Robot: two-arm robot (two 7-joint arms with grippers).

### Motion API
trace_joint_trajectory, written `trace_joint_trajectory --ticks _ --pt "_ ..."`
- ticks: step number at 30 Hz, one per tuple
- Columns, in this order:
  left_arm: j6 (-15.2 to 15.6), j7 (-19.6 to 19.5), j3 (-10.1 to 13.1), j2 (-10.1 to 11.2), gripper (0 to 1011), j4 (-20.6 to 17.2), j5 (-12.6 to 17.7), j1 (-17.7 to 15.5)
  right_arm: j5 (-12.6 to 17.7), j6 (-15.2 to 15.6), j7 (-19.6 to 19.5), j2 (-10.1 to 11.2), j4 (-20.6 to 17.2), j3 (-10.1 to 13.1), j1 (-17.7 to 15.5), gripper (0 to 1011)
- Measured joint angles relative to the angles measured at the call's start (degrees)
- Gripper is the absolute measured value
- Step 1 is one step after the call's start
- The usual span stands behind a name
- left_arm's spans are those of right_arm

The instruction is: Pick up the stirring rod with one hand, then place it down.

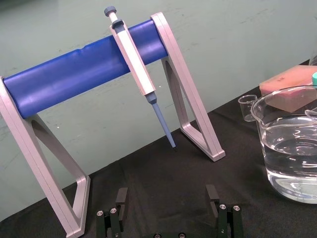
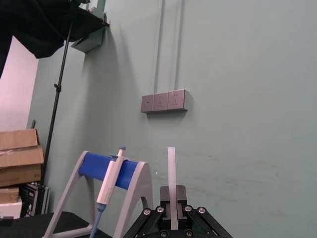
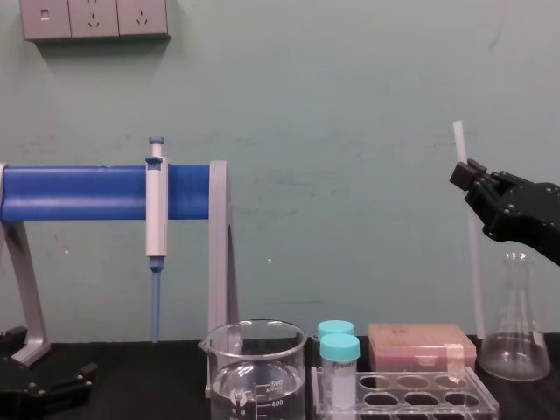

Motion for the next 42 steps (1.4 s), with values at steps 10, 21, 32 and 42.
trace_joint_trajectory --ticks 10,21,32,42 --pt "0.00 0.00 0.00 0.00 1000 0.00 0.00 0.00 0.00 0.00 0.00 0.00 0.00 0.00 0.00 68" --pt "0.00 0.00 0.00 0.00 1000 0.00 0.00 0.00 0.00 0.00 0.00 0.00 0.00 0.00 0.00 68" --pt "0.00 0.00 0.00 0.00 1000 0.00 0.00 0.00 0.00 0.00 0.00 0.00 0.00 0.00 0.00 68" --pt "0.00 0.00 0.00 0.00 1000 0.00 0.00 0.00 0.00 0.00 0.00 0.00 0.00 0.00 0.00 68"
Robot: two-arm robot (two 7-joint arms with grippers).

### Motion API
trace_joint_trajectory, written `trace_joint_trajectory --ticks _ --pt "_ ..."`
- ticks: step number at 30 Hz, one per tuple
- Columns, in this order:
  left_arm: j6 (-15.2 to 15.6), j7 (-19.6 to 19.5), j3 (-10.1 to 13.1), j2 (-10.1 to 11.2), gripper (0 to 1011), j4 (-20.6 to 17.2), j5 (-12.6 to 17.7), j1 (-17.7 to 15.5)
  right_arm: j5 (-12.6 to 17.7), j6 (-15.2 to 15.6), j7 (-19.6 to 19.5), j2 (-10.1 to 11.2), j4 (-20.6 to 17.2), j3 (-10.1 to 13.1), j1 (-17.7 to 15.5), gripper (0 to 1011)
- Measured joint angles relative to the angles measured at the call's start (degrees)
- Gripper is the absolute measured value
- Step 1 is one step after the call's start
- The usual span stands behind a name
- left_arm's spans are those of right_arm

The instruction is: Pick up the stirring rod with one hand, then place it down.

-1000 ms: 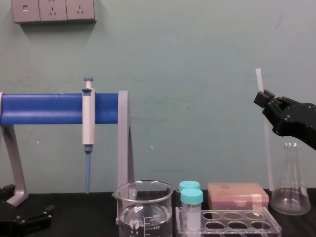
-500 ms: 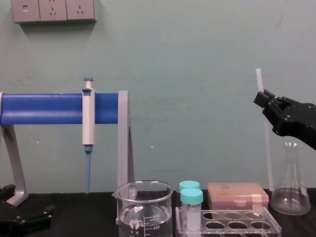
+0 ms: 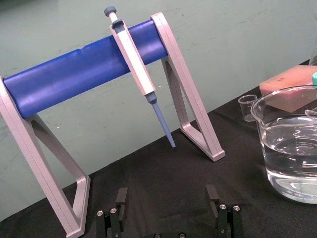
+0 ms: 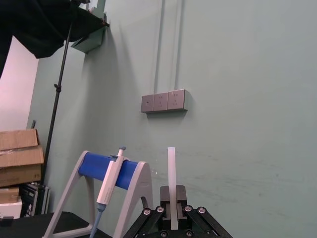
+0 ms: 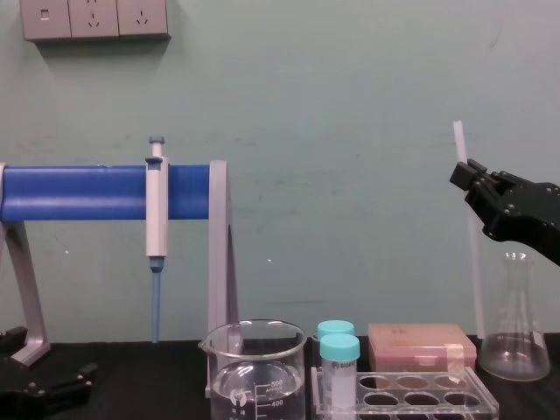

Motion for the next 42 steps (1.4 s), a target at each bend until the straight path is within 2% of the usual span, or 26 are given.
trace_joint_trajectory --ticks 16,23,30,42 --pt "0.00 0.00 0.00 0.00 1000 0.00 0.00 0.00 -0.15 -0.08 0.29 -0.01 -0.03 0.05 0.00 68" --pt "0.00 0.00 0.00 0.00 1000 0.00 0.00 0.00 -1.55 0.61 0.96 0.44 -2.61 -0.43 -1.60 68" --pt "0.00 0.00 0.00 0.00 1000 0.00 0.00 0.00 -1.60 1.84 0.93 0.76 -4.60 -0.72 -2.97 68" --pt "0.00 0.00 0.00 0.00 1000 0.00 0.00 0.00 0.72 3.24 2.92 0.36 -2.97 -1.16 -2.91 68"
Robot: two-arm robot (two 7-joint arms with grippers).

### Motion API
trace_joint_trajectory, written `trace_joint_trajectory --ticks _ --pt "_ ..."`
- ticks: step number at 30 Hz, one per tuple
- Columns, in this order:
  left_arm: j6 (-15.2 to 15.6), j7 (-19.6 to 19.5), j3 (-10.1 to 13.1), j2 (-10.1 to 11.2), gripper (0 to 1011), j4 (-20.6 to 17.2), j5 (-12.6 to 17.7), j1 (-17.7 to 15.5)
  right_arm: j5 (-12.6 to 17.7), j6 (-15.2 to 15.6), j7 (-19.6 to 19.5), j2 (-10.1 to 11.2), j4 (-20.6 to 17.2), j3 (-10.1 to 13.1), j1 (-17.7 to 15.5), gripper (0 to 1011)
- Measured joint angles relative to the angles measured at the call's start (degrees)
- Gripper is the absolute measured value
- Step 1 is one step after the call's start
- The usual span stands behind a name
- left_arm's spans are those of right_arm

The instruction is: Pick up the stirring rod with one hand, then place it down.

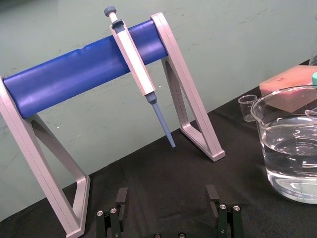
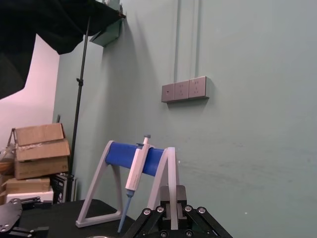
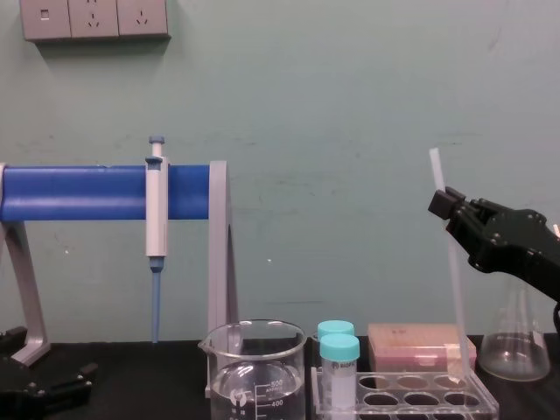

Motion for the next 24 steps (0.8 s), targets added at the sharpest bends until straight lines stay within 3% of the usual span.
trace_joint_trajectory --ticks 24 --pt "0.00 0.00 0.00 0.00 1000 0.00 0.00 0.00 1.32 1.28 1.92 -0.67 4.63 -0.92 1.82 68"
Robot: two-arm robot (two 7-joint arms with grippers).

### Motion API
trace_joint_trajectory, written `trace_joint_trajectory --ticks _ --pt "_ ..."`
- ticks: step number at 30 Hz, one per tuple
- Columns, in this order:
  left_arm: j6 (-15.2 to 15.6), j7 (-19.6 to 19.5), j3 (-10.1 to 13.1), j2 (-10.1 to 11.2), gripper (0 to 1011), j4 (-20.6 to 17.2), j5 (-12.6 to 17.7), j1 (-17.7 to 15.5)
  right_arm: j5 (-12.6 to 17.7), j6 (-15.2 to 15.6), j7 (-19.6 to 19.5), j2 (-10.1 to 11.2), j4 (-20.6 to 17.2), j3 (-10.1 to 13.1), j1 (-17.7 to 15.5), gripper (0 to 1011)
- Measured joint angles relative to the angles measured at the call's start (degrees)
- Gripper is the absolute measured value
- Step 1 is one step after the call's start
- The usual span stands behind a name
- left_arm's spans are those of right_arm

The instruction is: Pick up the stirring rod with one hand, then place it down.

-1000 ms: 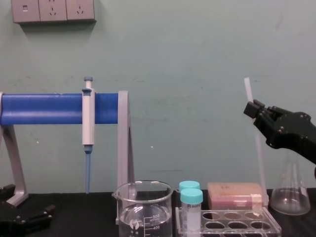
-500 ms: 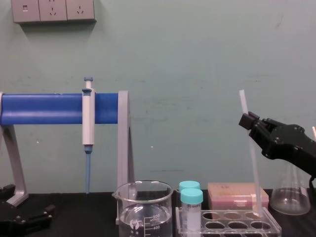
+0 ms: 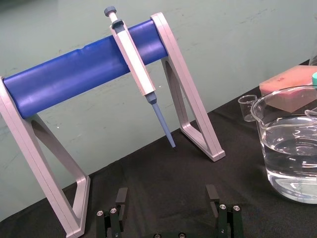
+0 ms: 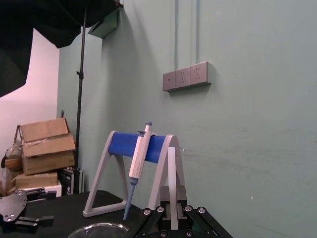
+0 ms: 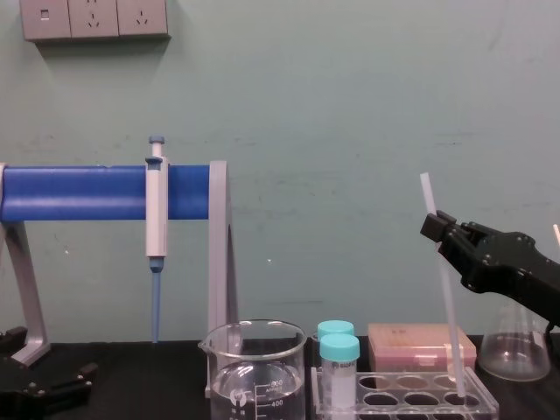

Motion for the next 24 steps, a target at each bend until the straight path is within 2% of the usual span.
trace_joint_trajectory --ticks 24 --pt "0.00 0.00 0.00 0.00 1000 0.00 0.00 0.00 1.91 0.97 4.38 -1.85 9.96 0.10 3.96 68"
